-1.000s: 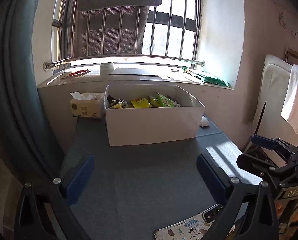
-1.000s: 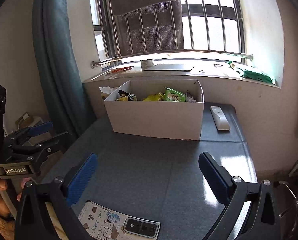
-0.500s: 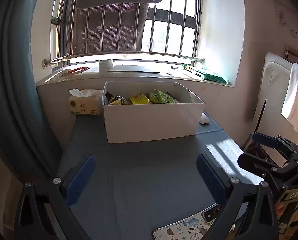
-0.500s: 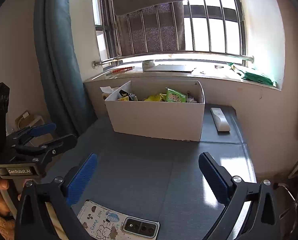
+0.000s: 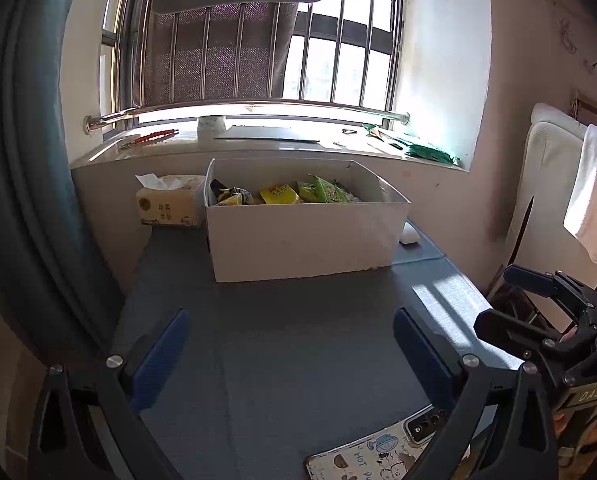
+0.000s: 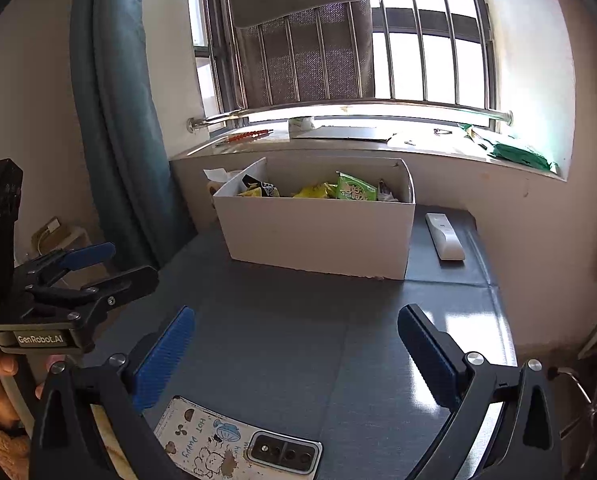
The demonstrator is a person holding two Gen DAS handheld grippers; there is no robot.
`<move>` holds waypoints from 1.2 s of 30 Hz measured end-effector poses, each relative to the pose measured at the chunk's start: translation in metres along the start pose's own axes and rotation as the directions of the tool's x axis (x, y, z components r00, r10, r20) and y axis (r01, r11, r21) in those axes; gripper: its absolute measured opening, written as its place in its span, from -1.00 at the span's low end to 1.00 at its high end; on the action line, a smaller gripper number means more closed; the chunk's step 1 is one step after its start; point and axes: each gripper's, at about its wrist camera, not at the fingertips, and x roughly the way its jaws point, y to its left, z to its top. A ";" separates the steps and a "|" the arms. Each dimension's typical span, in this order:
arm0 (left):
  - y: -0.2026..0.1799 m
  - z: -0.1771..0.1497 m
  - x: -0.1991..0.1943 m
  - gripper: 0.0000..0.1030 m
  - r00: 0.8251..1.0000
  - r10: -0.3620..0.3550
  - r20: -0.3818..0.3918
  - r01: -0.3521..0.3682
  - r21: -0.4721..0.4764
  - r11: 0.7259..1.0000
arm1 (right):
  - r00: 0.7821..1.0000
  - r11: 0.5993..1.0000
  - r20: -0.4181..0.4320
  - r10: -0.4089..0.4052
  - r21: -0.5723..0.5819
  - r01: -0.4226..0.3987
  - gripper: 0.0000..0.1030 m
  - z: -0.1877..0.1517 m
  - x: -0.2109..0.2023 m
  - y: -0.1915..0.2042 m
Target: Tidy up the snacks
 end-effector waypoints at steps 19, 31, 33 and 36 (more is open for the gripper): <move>-0.002 -0.001 0.000 1.00 1.000 0.004 -0.006 -0.004 0.003 1.000 | 1.000 1.000 -0.001 0.010 0.010 -0.010 1.00 -0.003 0.000 -0.002; -0.001 -0.002 0.000 1.00 1.000 0.003 -0.010 -0.003 0.001 1.000 | 1.000 1.000 -0.004 0.012 0.006 -0.012 1.00 -0.002 0.000 0.000; 0.000 -0.002 0.000 1.00 1.000 0.004 -0.010 -0.004 -0.001 1.000 | 1.000 1.000 -0.002 0.015 0.008 -0.015 1.00 -0.002 0.000 0.000; 0.000 -0.002 0.000 1.00 1.000 0.004 -0.011 -0.004 -0.001 1.000 | 1.000 1.000 -0.003 0.014 0.008 -0.014 1.00 -0.003 0.000 0.000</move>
